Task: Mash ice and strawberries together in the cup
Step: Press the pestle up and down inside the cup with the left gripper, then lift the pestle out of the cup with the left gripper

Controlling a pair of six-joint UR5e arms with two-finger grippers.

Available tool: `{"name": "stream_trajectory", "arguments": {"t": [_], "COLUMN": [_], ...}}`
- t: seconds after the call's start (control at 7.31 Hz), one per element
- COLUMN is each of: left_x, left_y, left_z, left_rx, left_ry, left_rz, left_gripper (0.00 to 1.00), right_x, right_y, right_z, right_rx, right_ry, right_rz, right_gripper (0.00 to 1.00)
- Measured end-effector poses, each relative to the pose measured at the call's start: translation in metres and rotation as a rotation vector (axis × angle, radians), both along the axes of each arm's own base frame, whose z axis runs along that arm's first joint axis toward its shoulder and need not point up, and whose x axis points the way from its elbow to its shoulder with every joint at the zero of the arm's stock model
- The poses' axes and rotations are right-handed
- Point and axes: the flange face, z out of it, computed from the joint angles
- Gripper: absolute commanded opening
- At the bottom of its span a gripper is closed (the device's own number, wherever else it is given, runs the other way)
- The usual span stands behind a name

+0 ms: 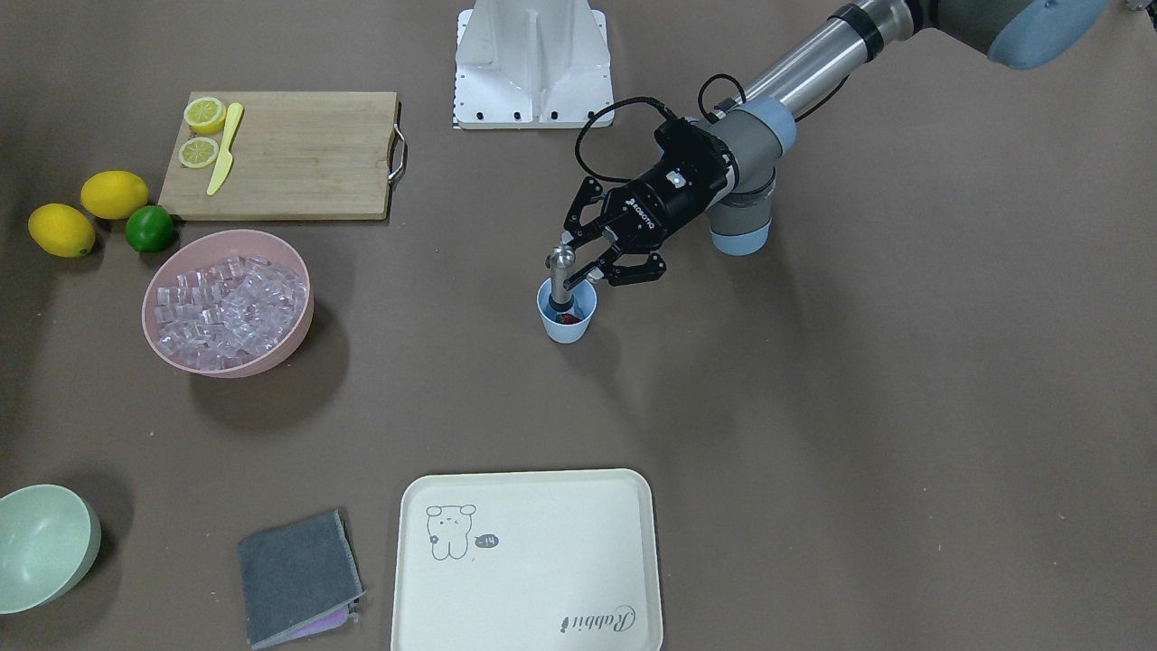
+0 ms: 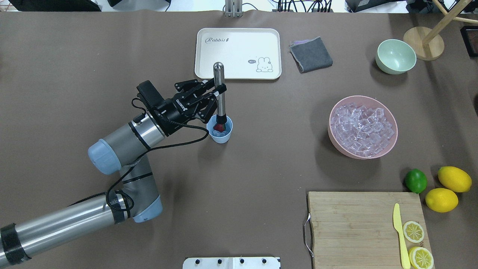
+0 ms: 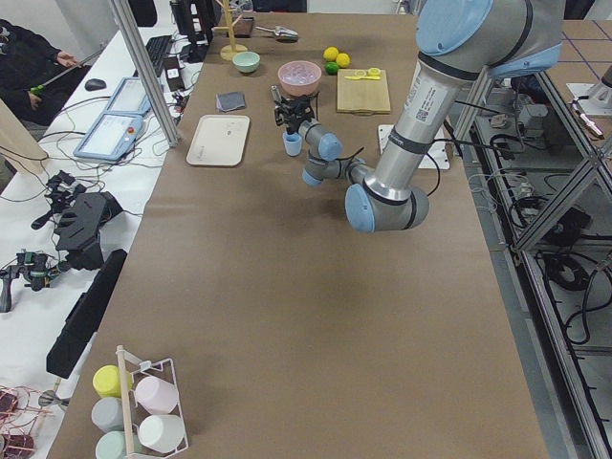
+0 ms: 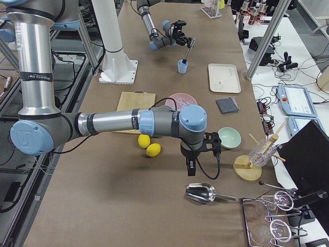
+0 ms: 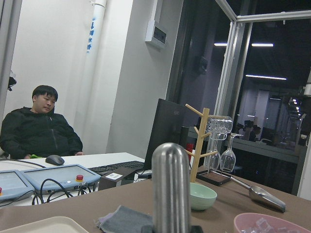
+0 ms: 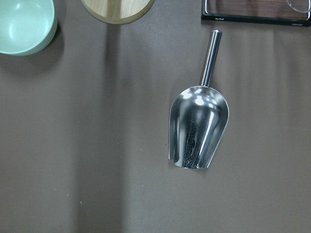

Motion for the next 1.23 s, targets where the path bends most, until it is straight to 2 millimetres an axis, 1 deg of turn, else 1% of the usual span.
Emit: {"name": "stream_trajectory", "arguments": {"t": [0.14,0.27,0.41,0.55,0.68,0.82,0.96,1.09,1.23], "left_x": [-0.009,-0.015,-0.021,-0.028,-0.04,-0.057,-0.073,-0.088,-0.102], "left_y": [-0.004,-0.003,-0.001,0.001,0.002,-0.005,-0.017,-0.028,-0.037], "left_z": [-0.01,-0.014,-0.016,-0.022,-0.026,-0.033,-0.037,-0.026,-0.003], "left_rx": [-0.014,-0.056,-0.104,-0.159,-0.24,-0.34,-0.424,-0.495,-0.58], "left_ry": [0.005,0.009,-0.013,-0.058,-0.1,-0.131,-0.175,-0.241,-0.317], "left_rz": [0.003,0.033,0.07,0.108,0.156,0.224,0.296,0.378,0.473], "left_gripper": [0.0,0.0,0.0,0.0,0.0,0.0,0.0,0.0,0.0], "right_x": [0.0,0.0,0.0,0.0,0.0,0.0,-0.001,-0.001,-0.001], "right_y": [0.0,0.001,0.003,0.003,0.003,0.003,0.003,0.003,0.003], "right_z": [0.0,0.001,0.0,0.0,0.0,0.0,0.0,0.0,-0.001], "right_rx": [-0.001,-0.001,-0.001,-0.001,-0.001,-0.001,-0.001,0.0,0.001], "right_ry": [0.0,-0.001,-0.001,-0.002,-0.003,-0.004,-0.007,-0.008,-0.008], "right_rz": [0.001,0.001,0.001,0.001,0.002,0.001,0.001,0.001,0.0], "right_gripper": [0.99,0.99,0.99,0.99,0.99,0.99,0.99,0.99,0.99]}}
